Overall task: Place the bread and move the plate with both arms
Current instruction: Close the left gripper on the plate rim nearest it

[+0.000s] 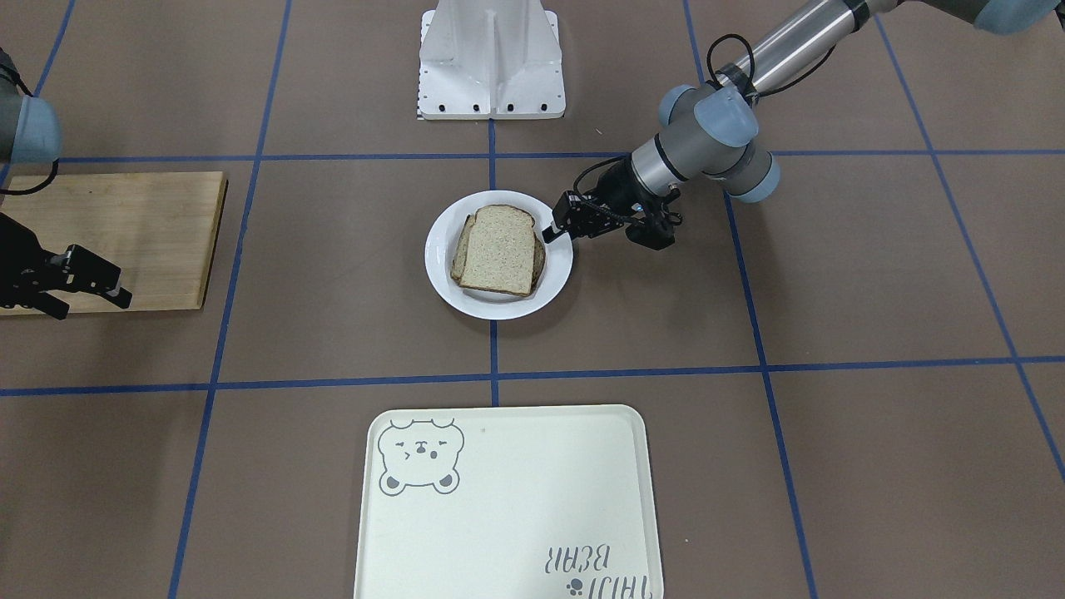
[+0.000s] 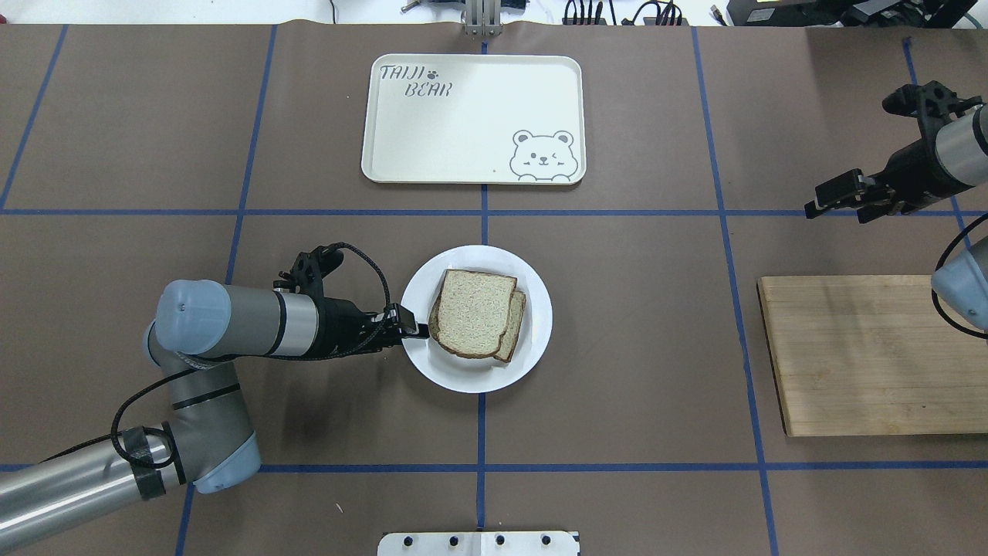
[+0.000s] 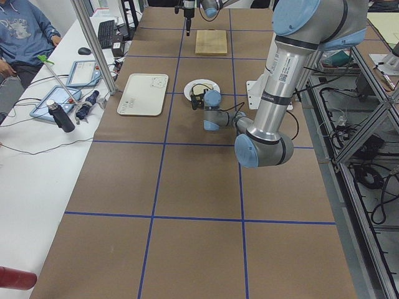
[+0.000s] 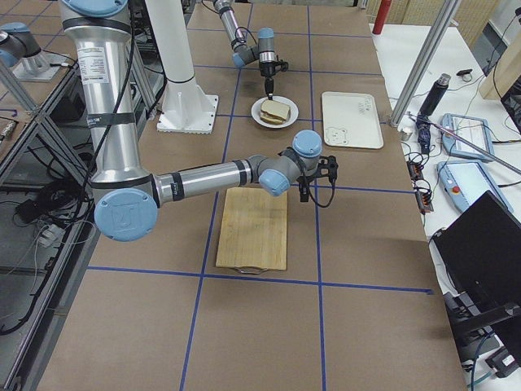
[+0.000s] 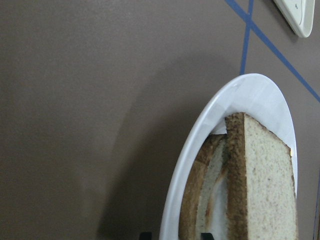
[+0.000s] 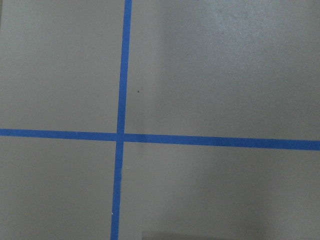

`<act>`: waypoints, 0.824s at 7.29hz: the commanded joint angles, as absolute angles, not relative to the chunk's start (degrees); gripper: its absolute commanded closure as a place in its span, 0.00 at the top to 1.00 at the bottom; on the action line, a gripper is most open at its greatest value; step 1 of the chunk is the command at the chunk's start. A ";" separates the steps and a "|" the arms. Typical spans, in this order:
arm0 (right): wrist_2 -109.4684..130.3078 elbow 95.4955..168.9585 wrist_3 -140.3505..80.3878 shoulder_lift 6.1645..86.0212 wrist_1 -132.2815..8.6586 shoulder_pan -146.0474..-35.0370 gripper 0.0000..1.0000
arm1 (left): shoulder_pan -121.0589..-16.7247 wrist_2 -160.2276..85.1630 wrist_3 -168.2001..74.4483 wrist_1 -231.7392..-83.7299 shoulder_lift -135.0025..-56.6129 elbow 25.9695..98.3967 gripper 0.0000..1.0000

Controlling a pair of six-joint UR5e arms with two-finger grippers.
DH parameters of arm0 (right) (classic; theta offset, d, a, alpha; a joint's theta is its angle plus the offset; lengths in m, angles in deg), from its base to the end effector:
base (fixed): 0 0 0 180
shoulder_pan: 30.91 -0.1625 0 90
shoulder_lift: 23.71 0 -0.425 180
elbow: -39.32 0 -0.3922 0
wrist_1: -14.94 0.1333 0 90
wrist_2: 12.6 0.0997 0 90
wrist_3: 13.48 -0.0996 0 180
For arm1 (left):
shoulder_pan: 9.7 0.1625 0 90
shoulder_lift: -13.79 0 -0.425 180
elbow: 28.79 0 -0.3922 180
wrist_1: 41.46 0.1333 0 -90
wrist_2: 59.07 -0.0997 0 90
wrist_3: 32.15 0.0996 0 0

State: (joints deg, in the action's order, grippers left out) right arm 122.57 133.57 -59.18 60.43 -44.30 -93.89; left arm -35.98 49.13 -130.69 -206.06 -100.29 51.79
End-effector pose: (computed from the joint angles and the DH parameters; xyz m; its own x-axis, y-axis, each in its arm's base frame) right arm -0.1944 -0.5192 0.5043 0.5373 -0.0303 0.8429 -0.0587 0.9956 0.0732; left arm 0.5364 -0.3789 0.3528 -0.0094 -0.1527 -0.9882 0.1407 0.9782 -0.1525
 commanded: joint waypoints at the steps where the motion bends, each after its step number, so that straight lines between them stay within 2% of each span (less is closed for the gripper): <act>1: 122.57 133.54 -59.18 60.40 -44.30 -93.84 1.00 | -35.98 49.13 -130.67 -206.07 -100.30 51.81 0.20; 2: 122.57 133.54 -59.18 60.40 -44.30 -93.84 1.00 | -35.98 49.13 -130.76 -206.07 -100.38 51.90 0.07; 3: 122.57 133.45 -59.18 60.40 -44.39 -93.84 1.00 | -35.98 49.21 -130.76 -206.07 -100.38 52.16 0.00; 6: 122.57 133.36 -59.18 60.40 -44.39 -93.84 1.00 | -35.98 49.22 -130.76 -206.77 -100.73 52.95 0.00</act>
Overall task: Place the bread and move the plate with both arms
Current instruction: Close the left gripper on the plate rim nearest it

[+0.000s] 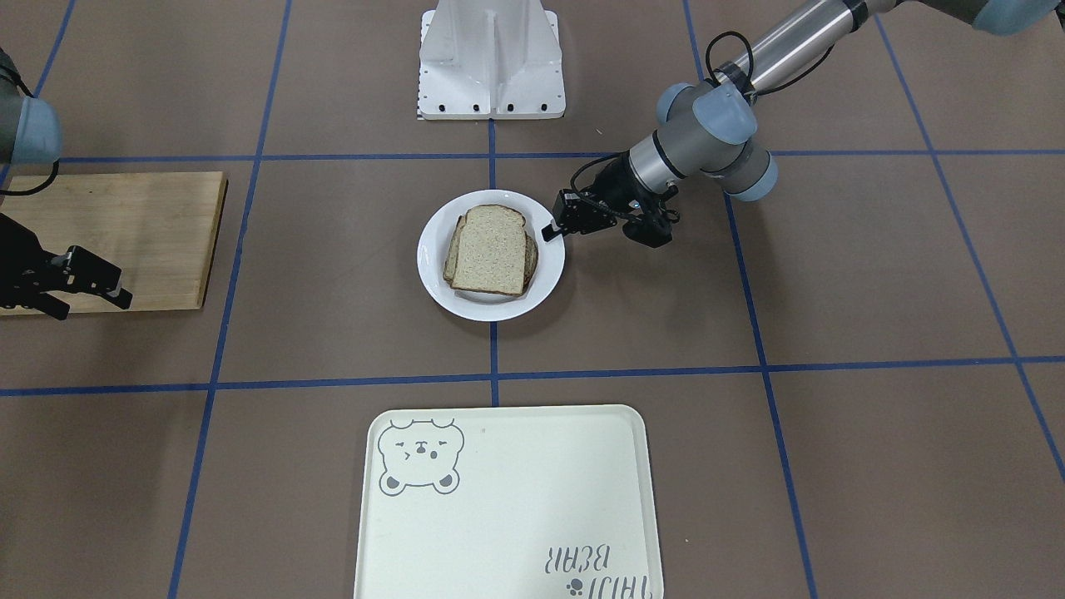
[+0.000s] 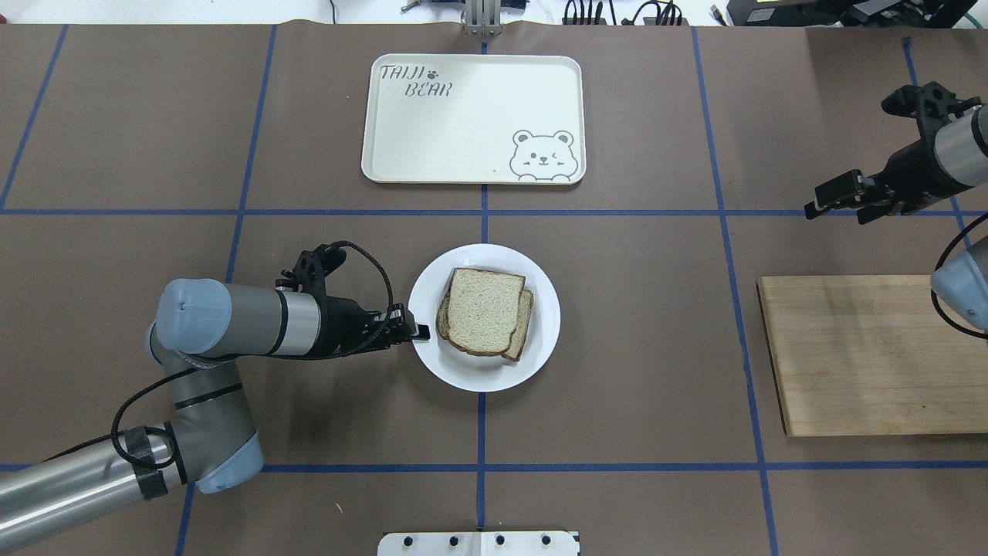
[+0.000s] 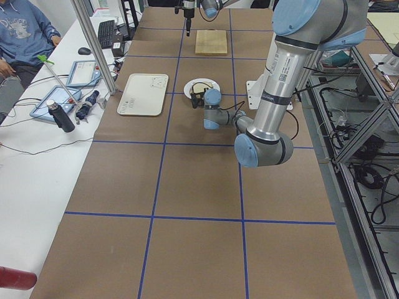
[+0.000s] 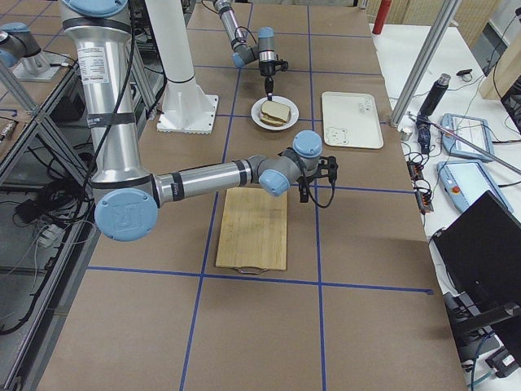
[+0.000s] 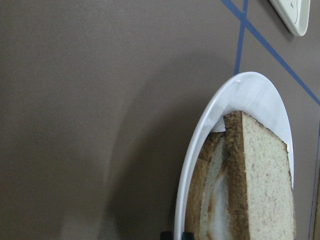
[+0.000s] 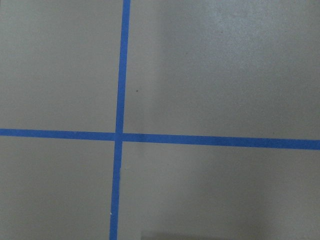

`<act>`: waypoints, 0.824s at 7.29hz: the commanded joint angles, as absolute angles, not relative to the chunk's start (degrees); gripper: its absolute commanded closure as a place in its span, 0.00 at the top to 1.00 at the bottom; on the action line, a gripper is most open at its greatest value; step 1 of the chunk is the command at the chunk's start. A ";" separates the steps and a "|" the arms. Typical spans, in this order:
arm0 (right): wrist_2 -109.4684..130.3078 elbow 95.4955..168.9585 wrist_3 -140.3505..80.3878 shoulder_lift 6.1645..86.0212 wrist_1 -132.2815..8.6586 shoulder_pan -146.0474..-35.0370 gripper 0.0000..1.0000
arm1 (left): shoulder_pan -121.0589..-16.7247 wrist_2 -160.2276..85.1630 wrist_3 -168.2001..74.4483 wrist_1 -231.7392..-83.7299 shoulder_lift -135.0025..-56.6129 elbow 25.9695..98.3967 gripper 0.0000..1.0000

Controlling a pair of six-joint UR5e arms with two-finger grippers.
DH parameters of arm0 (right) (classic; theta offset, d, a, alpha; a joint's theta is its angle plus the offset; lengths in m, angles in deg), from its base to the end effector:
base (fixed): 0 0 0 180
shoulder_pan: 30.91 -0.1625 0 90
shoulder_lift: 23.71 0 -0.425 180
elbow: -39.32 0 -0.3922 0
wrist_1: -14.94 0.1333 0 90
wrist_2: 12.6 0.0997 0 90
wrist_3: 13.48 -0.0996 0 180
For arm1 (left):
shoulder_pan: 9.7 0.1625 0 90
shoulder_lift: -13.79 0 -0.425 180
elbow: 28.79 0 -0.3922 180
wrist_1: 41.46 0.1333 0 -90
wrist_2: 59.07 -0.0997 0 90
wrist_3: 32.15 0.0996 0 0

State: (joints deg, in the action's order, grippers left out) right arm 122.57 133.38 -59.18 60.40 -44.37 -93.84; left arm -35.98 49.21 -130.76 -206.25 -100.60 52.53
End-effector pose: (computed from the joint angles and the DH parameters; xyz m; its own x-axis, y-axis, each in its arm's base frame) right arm -0.1951 -0.5194 0.5058 0.5388 -0.0278 0.8420 -0.0577 0.9959 0.0697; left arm 0.5347 -0.3779 0.3429 -0.0286 -0.1444 -0.9891 0.1364 0.9797 -0.1470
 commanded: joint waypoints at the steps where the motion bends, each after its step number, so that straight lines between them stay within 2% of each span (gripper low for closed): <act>1: 122.57 133.45 -59.18 60.40 -44.39 -93.93 1.00 | -35.98 49.22 -130.85 -209.13 -100.56 52.95 0.00; 6: 123.01 133.80 -59.18 60.48 -44.39 -94.72 1.00 | -36.33 45.70 -134.53 -216.00 -100.73 52.60 0.00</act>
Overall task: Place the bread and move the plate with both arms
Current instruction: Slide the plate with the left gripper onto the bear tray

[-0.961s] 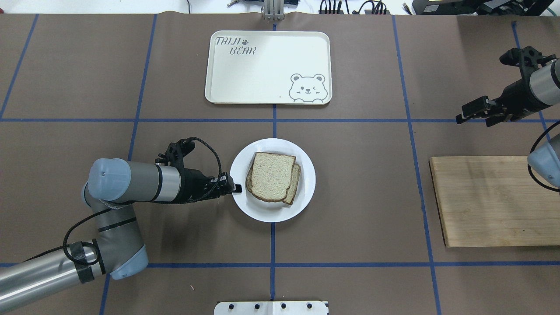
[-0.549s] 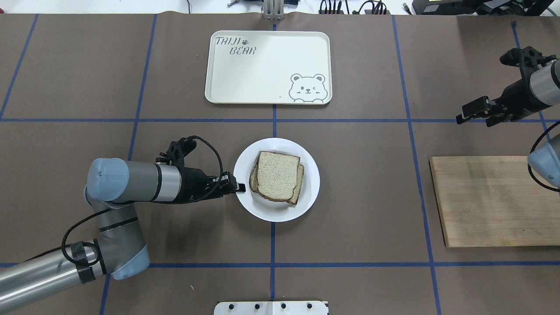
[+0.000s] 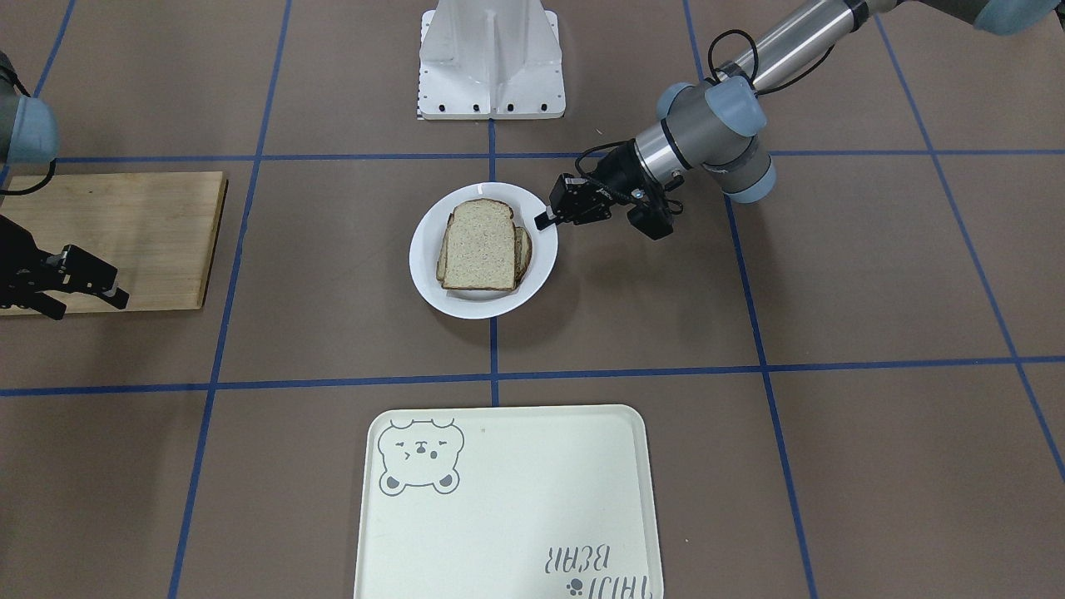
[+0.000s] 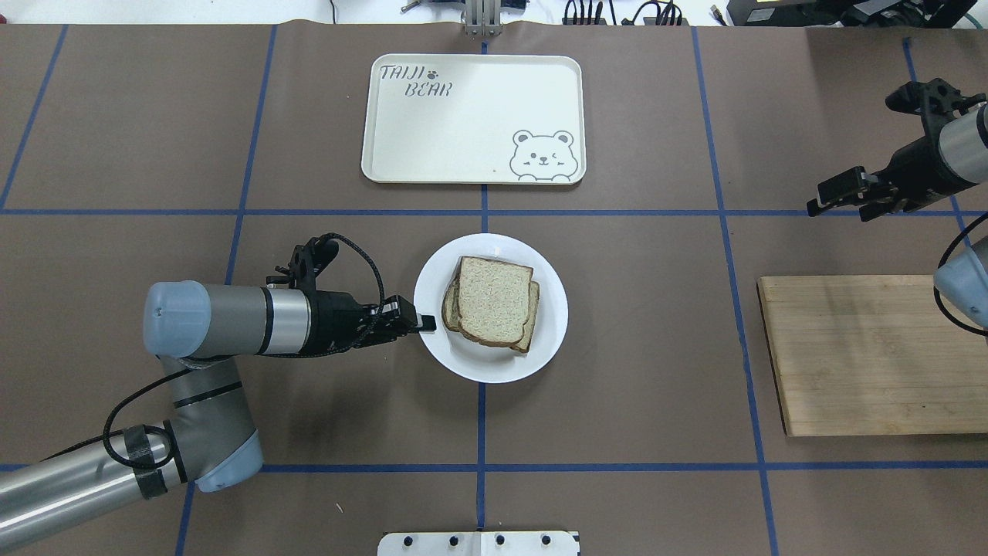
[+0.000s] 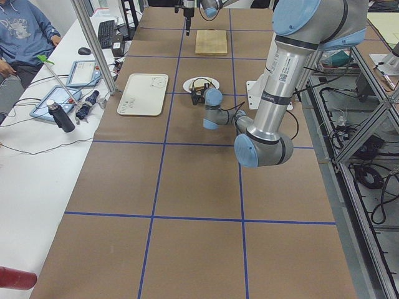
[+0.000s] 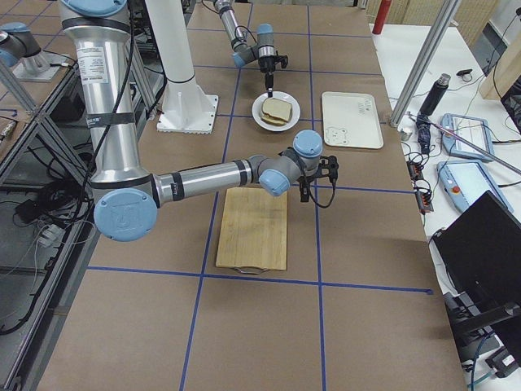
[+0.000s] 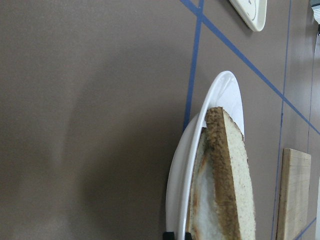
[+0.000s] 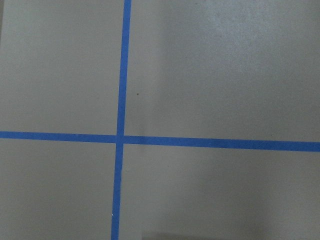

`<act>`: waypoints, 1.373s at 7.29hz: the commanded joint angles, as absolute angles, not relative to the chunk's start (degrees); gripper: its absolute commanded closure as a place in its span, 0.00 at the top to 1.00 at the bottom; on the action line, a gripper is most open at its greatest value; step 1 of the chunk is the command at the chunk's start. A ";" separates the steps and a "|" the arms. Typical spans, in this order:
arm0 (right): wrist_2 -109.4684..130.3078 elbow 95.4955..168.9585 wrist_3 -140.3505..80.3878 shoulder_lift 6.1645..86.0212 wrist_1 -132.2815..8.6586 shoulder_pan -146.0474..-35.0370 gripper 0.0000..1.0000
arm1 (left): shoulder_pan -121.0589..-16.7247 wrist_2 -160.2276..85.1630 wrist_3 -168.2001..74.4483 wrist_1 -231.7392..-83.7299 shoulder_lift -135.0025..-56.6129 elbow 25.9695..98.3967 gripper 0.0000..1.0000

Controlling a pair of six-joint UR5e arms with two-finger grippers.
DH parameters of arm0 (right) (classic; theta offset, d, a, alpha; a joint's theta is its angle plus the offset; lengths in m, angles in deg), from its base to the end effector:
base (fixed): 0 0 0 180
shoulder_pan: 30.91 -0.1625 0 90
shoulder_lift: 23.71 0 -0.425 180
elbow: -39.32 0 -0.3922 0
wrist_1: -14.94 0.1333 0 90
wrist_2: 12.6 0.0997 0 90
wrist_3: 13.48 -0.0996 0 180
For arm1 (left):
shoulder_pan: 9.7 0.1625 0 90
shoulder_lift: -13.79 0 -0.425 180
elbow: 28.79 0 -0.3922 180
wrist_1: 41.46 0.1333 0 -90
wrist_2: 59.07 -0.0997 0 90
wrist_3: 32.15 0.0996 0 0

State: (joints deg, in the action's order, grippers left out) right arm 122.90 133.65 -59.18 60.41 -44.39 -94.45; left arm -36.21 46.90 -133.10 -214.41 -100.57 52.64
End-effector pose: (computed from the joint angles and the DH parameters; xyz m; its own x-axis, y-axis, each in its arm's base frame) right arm -0.1896 -0.5207 0.5033 0.5341 -0.0256 0.8450 -0.0649 0.9954 0.0711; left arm 0.5185 -0.3769 0.3298 -0.1688 -0.1199 -0.9783 0.1566 0.9767 -0.1467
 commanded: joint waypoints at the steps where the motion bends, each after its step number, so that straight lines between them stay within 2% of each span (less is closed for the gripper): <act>1: 123.10 133.89 -59.18 60.66 -44.39 -95.24 1.00 | -37.20 44.31 -137.06 -218.36 -100.73 52.60 0.00; 4: 123.19 133.63 -59.18 60.83 -44.39 -95.51 1.00 | -39.92 37.55 -144.45 -218.65 -102.92 52.34 0.00; 7: 123.19 134.15 -59.18 62.24 -44.30 -95.95 1.00 | -41.68 30.51 -145.17 -218.38 -113.18 37.89 0.00; 10: 123.36 134.42 -59.18 62.86 -44.30 -96.21 1.00 | -43.62 23.66 -152.18 -217.06 -118.56 25.57 0.00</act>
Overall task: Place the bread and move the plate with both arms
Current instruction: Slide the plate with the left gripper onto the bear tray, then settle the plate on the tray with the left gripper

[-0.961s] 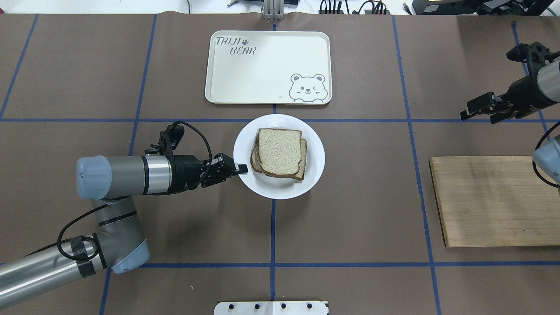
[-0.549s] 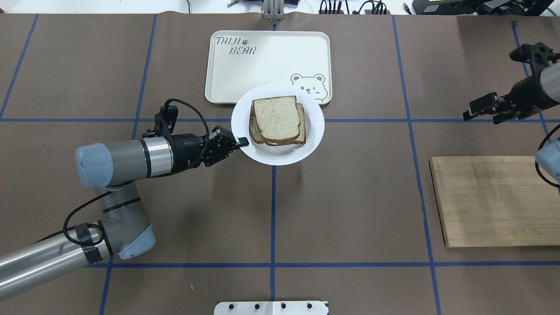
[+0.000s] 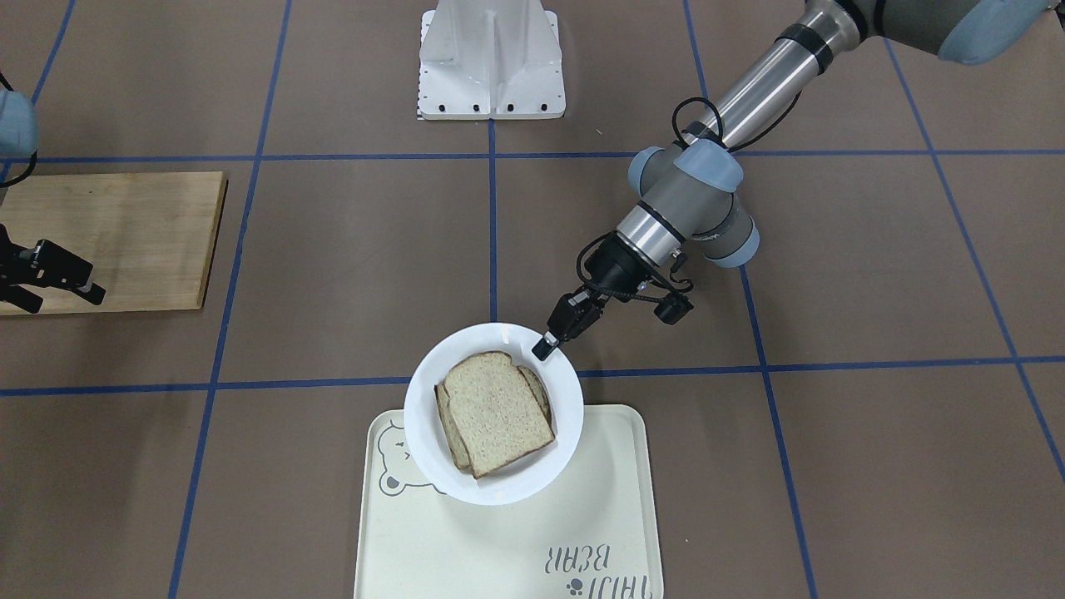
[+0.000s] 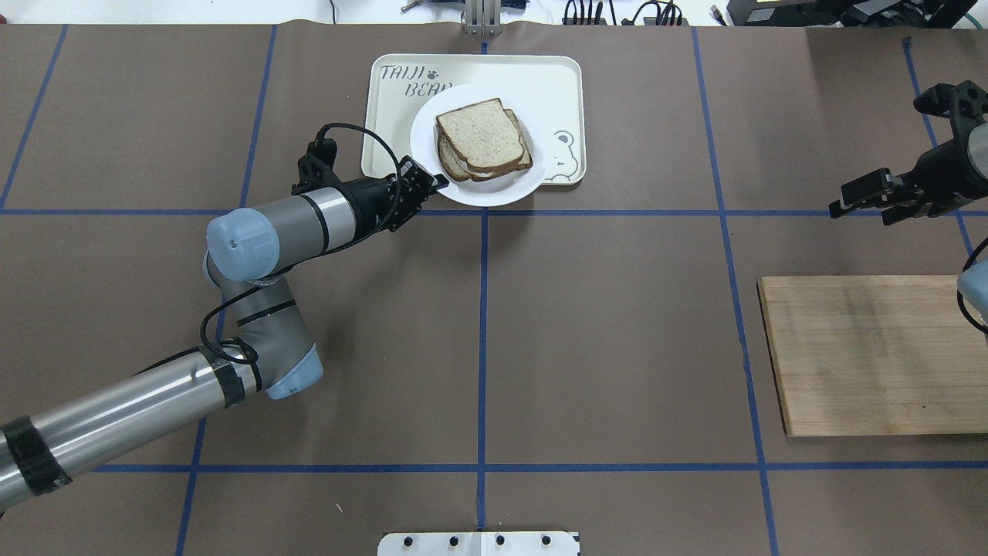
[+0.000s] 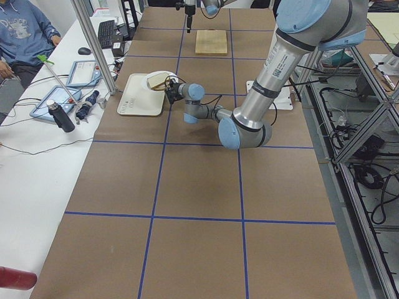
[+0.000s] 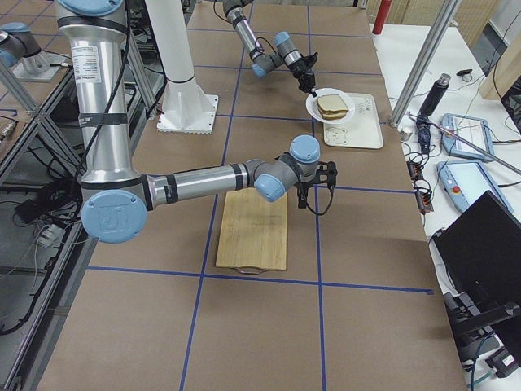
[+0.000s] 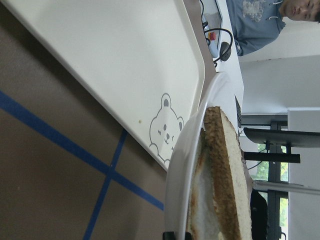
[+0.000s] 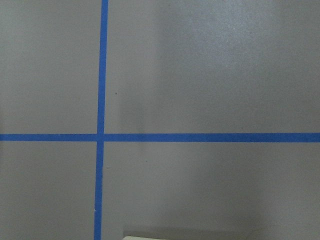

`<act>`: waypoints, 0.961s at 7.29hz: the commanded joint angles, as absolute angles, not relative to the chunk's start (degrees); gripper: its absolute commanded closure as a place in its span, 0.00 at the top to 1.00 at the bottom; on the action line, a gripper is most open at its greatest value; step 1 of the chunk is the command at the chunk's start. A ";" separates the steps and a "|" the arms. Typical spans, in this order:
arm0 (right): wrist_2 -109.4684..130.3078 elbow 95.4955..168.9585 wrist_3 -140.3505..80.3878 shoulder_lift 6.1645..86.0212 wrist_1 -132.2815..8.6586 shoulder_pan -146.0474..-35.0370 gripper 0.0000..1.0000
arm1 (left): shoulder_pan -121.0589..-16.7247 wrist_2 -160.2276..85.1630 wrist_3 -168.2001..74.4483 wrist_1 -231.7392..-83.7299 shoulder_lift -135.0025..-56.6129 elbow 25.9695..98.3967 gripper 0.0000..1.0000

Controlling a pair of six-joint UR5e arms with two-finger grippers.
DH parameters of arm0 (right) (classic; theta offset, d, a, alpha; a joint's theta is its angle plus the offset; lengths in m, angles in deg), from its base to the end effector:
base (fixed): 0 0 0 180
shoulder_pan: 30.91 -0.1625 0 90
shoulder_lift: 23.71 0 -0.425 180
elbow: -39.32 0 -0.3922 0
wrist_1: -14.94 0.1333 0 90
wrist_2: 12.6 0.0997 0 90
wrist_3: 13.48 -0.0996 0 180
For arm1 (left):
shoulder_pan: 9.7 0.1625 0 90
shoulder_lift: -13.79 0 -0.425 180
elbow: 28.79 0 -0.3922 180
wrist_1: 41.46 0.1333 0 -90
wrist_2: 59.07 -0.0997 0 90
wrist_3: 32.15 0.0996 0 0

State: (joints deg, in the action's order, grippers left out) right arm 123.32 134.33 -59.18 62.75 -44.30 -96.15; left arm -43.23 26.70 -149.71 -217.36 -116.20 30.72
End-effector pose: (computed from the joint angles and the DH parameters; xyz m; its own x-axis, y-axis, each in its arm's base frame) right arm -0.1680 -0.5118 0.5188 0.5400 0.0107 0.8416 -0.0894 0.9950 0.0447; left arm 0.5471 -0.5312 0.3148 -0.3527 -0.3198 -0.8794 0.5063 0.7251 -0.4668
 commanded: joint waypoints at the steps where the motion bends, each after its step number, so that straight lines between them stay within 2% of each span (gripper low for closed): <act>1: 123.36 134.42 -59.18 62.68 -44.30 -96.21 1.00 | -43.71 21.99 -155.34 -216.45 -119.62 24.49 0.00; 3: 123.36 134.24 -59.18 62.51 -44.30 -96.13 1.00 | -43.71 20.13 -157.48 -213.81 -123.65 20.81 0.00; 7: 123.28 133.80 -59.18 62.24 -44.39 -96.04 1.00 | -43.71 19.34 -157.48 -213.63 -124.64 19.12 0.00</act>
